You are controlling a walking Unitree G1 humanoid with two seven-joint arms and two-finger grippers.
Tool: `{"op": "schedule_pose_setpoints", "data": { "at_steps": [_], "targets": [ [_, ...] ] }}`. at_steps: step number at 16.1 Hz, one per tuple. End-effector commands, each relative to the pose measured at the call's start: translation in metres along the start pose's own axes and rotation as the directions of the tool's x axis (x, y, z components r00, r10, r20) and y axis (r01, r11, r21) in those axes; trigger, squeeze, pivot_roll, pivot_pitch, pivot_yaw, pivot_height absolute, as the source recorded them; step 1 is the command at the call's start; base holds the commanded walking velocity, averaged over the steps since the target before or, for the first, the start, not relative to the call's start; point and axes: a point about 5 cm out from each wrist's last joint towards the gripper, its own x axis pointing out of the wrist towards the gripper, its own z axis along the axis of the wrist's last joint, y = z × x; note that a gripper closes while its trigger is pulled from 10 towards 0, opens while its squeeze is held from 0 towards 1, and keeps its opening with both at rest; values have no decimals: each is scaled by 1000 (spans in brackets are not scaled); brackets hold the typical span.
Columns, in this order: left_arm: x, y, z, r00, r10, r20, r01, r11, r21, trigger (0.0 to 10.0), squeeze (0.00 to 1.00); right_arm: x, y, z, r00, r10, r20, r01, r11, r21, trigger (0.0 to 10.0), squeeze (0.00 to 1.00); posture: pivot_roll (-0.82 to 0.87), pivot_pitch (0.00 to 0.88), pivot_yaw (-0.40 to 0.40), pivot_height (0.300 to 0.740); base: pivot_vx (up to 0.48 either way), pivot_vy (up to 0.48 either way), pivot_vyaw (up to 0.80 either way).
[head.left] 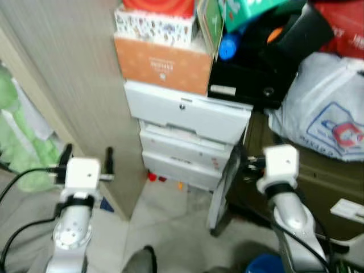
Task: Clean up the room
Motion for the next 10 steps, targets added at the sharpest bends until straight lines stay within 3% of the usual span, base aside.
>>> {"op": "schedule_pose_setpoints", "data": {
  "at_steps": [1,10],
  "targets": [
    [-1,-2,1,1000,-9,4,9,1000,8,10000,0,1,-2,-2,1000,13,-8,-13,1000,0,10000,0,-11,115,-45,740,0,0,800],
    [-6,-1,5,1000,-10,11,10,1000,9,10000,0,10,0,1,998,54,7,-55,998,8,10000,0,7,147,-46,740,0,0,800]
  ]
}}
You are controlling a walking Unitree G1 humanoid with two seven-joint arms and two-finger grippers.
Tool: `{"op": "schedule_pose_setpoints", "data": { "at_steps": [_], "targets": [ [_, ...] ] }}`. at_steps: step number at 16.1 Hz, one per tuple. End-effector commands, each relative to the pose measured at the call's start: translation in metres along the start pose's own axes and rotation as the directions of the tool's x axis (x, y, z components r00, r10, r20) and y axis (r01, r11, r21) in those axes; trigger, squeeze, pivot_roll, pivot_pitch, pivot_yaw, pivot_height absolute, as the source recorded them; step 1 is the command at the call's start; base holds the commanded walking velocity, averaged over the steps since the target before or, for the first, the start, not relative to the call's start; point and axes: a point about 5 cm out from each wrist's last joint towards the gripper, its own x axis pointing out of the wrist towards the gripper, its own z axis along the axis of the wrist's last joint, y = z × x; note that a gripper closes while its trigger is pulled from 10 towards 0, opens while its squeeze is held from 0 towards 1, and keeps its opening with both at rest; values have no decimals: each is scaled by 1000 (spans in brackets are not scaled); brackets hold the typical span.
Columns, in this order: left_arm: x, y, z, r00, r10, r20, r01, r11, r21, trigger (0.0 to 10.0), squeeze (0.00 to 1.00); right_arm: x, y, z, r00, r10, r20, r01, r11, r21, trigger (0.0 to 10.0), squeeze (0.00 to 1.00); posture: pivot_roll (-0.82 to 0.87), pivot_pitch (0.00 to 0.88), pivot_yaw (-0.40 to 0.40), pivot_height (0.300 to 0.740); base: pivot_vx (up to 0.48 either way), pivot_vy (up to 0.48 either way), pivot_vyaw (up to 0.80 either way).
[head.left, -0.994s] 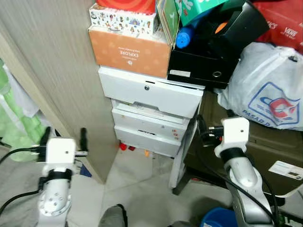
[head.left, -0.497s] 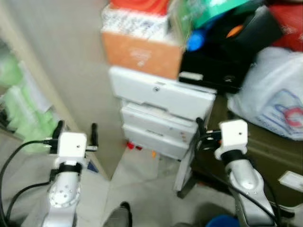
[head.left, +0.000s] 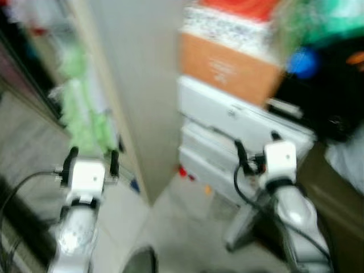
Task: Clean up the room
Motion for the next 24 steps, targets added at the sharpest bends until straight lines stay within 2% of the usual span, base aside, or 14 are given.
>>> {"op": "schedule_pose_setpoints", "data": {
  "at_steps": [1,6,10,14,16,20,24],
  "targets": [
    [-3,0,1,1000,-7,-3,7,1000,5,10000,0,-3,-3,-2,1000,-7,-7,7,1000,5,10000,0,8,150,-45,740,0,0,800],
    [-6,4,-3,1000,6,-24,-6,1000,18,10000,0,-6,-2,-4,1000,-19,-14,19,1000,23,10000,0,8,151,-40,740,0,0,800],
    [-7,3,-7,996,46,-74,-49,998,-37,10000,0,-5,-1,-5,1000,-9,-16,9,999,32,10000,0,18,143,-48,740,0,0,800],
    [-10,8,-10,987,99,-126,-112,989,-95,10000,0,4,0,-2,1000,23,-1,-23,999,44,10000,0,36,142,-67,740,0,0,800],
    [-11,5,-9,986,93,-139,-116,979,-166,10000,0,5,2,-2,999,35,2,-35,998,51,10000,0,35,142,-69,740,0,0,800],
    [-9,-5,-5,991,7,-133,-43,961,-272,10000,0,6,-3,-1,1000,15,7,-16,997,78,10000,0,24,146,-65,740,0,0,800],
    [-7,-9,-1,993,-34,-116,-1,957,-289,10000,0,7,-2,-1,1000,24,6,-24,995,94,10000,0,22,146,-64,740,0,0,800]
  ]
}}
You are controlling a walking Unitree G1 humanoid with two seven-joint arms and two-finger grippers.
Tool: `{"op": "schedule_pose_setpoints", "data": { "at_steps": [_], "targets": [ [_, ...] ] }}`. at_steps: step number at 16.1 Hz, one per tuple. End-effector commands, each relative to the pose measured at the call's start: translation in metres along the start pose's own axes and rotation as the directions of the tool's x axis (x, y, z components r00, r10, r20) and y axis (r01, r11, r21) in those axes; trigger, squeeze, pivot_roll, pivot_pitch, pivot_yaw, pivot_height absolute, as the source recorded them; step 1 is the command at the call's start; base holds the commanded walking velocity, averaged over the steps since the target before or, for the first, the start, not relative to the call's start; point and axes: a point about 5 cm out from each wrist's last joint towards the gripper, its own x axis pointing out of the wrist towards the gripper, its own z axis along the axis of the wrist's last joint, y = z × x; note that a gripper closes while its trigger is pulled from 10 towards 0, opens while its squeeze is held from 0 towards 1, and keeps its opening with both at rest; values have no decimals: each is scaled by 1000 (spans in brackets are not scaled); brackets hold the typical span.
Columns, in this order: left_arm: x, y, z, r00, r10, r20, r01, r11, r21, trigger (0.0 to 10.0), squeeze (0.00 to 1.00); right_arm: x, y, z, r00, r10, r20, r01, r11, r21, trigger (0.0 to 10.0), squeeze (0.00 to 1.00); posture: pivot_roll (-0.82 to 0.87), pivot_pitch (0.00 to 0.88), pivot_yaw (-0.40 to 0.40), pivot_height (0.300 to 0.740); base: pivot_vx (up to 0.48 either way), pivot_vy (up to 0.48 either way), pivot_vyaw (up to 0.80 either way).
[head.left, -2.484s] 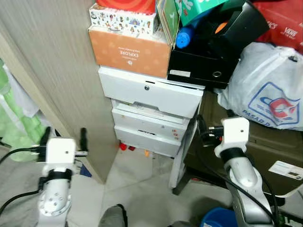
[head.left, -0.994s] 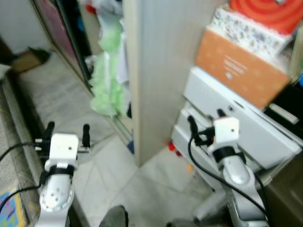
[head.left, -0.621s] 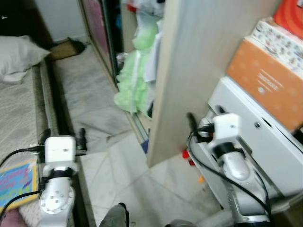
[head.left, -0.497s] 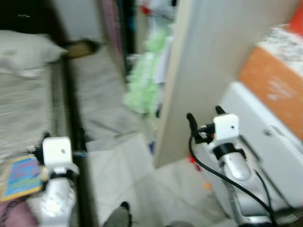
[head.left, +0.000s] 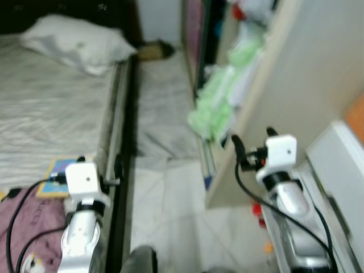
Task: Clean up the room
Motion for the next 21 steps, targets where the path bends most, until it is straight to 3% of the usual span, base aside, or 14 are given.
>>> {"op": "schedule_pose_setpoints", "data": {
  "at_steps": [1,7,21],
  "targets": [
    [-1,5,-1,1000,0,-15,0,1000,14,10000,0,0,6,-1,1000,24,-10,-24,999,27,10000,0,22,147,-64,740,0,0,800],
    [-2,3,-3,999,-29,-28,29,999,14,10000,0,-11,13,-12,987,146,-67,-140,986,87,10000,0,20,150,-66,740,0,0,800],
    [-2,-1,-2,998,-49,-27,50,999,19,10000,0,3,20,3,990,139,2,-139,984,114,10000,0,25,152,-62,740,0,0,800]
  ]
}}
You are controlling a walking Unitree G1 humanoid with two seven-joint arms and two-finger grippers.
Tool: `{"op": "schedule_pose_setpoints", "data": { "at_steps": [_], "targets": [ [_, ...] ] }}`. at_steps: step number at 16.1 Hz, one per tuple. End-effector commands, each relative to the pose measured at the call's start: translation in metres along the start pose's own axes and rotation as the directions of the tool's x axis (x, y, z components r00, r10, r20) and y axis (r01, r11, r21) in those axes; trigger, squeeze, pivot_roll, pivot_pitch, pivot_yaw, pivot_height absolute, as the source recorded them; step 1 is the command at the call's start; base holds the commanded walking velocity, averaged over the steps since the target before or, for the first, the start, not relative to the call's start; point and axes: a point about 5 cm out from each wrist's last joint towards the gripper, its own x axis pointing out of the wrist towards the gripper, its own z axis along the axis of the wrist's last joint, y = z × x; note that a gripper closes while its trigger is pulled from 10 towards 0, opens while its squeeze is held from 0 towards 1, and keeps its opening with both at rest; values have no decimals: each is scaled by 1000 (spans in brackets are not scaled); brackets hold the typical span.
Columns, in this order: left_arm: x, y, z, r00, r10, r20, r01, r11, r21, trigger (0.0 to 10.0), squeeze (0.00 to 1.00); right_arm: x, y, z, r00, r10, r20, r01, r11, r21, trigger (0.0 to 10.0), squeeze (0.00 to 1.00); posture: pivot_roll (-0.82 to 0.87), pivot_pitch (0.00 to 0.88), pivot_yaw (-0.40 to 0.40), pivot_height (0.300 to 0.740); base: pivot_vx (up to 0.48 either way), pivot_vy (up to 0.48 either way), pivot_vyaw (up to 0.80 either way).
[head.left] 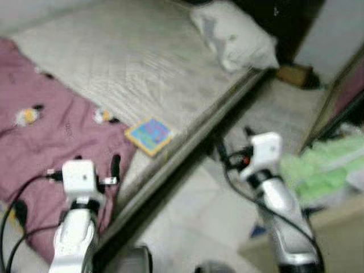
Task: Clean up the room
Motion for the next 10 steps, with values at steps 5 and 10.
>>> {"op": "schedule_pose_setpoints", "data": {
  "at_steps": [5,10],
  "targets": [
    [1,-2,2,1000,-29,1,29,1000,-10,10000,0,-1,-9,0,1000,-19,-6,18,1000,-23,10000,0,31,147,-65,740,0,0,800],
    [2,-2,2,1000,-29,4,29,1000,-5,10000,0,0,-8,0,1000,-18,-2,18,1000,-25,10000,0,31,143,-64,740,0,0,800]
  ]
}}
